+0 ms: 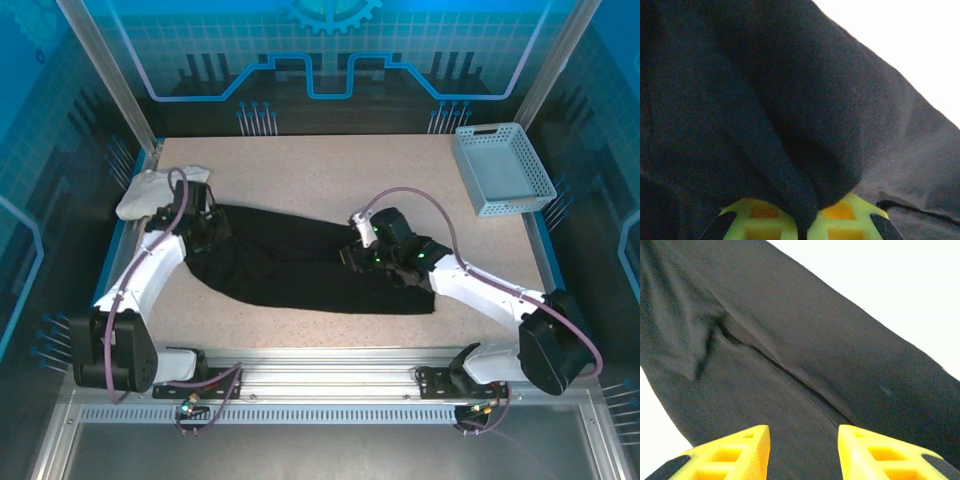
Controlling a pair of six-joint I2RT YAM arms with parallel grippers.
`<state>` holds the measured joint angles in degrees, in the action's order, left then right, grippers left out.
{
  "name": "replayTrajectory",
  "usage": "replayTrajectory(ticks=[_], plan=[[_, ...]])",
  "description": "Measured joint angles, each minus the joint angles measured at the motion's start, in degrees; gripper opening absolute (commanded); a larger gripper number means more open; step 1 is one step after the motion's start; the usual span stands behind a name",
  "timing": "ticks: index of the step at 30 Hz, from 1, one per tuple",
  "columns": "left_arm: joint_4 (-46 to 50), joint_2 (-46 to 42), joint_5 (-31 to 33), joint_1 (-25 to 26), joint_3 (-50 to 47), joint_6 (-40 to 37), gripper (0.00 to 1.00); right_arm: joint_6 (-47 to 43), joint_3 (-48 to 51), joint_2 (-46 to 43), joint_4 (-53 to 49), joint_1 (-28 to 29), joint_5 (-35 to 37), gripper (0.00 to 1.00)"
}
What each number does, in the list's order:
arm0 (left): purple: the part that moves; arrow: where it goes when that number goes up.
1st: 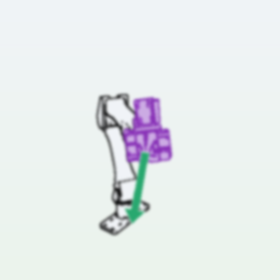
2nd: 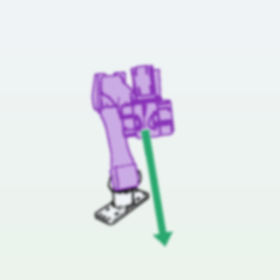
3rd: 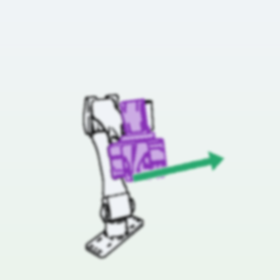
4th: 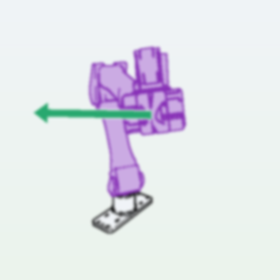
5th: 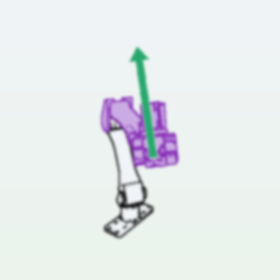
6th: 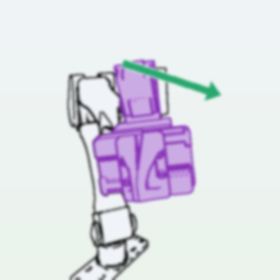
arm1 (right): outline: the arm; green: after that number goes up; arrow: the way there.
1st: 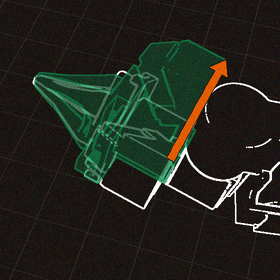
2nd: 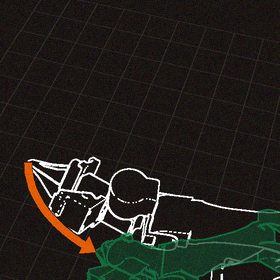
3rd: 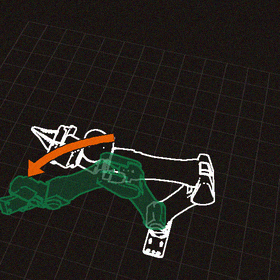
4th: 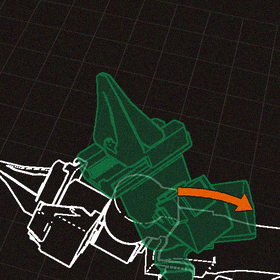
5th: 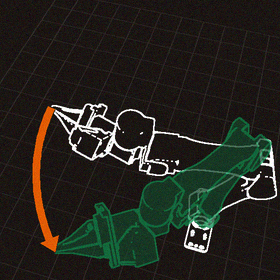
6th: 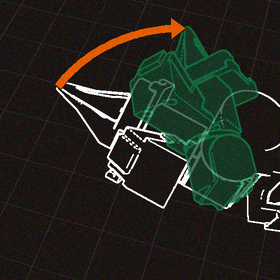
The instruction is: Fold the inside-out t-shirt
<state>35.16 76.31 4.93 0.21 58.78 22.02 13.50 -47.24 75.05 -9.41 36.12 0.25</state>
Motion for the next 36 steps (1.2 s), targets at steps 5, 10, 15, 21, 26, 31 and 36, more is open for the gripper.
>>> replayTrajectory(ticks=[5,10,15,21,26,31,36], plan=[[9.53,6.36,16.61,-1.64,13.29,-9.29,0.00,0.96,2.10,-2.91,-0.13,-5.49,-1.03,0.42],[14.10,12.81,27.32,-2.38,22.64,-15.19,0.00,2.01,3.52,-5.55,-0.87,-7.37,-0.94,0.43],[18.86,16.22,30.27,2.05,25.81,-16.06,0.00,2.38,3.93,-5.90,-1.40,-7.85,-0.70,0.44],[24.55,19.61,26.01,13.68,30.36,-11.08,0.00,2.40,4.04,-5.95,-2.21,-8.17,-0.50,0.45],[25.62,23.17,16.94,24.98,32.59,-3.69,0.33,2.40,4.09,-5.97,-3.19,-8.35,-0.26,0.45],[19.71,34.42,3.65,32.46,39.23,2.78,0.56,2.84,4.26,-6.75,-4.09,-8.55,0.46,0.45],[11.85,40.15,-8.39,33.55,41.92,6.58,0.73,4.13,6.38,-8.98,-4.26,-8.57,2.16,0.48]])
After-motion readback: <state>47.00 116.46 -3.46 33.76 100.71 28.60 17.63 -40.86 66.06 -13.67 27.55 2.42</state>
